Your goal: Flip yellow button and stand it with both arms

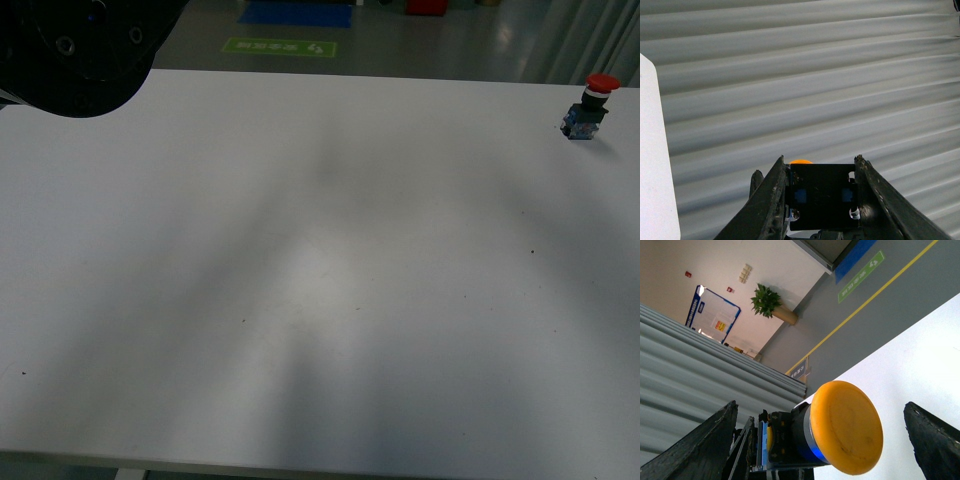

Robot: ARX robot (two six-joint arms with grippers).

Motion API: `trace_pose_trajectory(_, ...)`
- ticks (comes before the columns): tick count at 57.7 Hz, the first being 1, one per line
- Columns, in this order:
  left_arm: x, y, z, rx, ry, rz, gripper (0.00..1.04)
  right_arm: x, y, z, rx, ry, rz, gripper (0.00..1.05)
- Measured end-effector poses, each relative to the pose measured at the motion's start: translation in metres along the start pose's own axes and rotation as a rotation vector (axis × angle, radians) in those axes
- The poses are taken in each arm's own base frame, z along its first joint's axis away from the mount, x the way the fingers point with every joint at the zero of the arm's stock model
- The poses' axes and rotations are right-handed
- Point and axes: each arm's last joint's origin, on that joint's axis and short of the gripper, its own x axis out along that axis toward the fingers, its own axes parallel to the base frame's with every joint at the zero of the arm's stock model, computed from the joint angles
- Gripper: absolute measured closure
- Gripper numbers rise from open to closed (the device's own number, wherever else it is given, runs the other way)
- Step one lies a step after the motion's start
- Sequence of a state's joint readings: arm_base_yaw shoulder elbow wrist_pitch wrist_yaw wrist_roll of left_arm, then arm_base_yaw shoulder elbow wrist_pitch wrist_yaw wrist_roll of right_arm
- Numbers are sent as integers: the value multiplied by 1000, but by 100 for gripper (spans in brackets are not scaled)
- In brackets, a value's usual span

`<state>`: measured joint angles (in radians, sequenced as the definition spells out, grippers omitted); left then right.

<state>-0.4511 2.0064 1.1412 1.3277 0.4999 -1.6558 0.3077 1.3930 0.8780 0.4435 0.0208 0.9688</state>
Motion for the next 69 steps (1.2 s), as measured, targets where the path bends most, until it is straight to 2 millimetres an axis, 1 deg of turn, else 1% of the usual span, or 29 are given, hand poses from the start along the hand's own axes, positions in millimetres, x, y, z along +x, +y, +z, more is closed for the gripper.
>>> trace_pose_trajectory(1,0,0,0,1,0,0,72,1,0,0,0,0,-1,7)
trace_pose_trajectory(3,0,0,0,0,0,0,72,2,1,0,1,3,-2,11)
trace_pose_trajectory(14,0,0,0,-1,-1,0,72,9,4,-2,2,12,-4,44)
trace_pose_trajectory(17,0,0,0,-9,-2,0,72,10,6,-2,11,10,0,51)
trace_pose_trajectory(23,0,0,0,-28,-4,0,72,10,7,-1,35,7,7,58)
trace_pose_trajectory(33,0,0,0,-34,-4,0,72,10,7,0,45,7,9,59)
trace_pose_trajectory(38,0,0,0,-26,-2,1,57,10,6,1,38,8,12,60)
trace_pose_trajectory(42,0,0,0,-22,0,2,44,10,6,2,30,8,16,68)
trace_pose_trajectory(44,0,0,0,-22,-1,2,39,10,6,2,30,7,15,69)
trace_pose_trajectory(55,0,0,0,-21,0,2,7,8,5,6,31,-6,17,69)
trace_pose_trajectory(56,0,0,0,-19,0,2,5,8,5,7,31,-7,17,69)
trace_pose_trajectory(60,0,0,0,-18,0,2,8,8,3,8,31,-10,13,69)
trace_pose_trajectory(69,0,0,0,-18,0,2,7,5,0,10,33,-16,7,69)
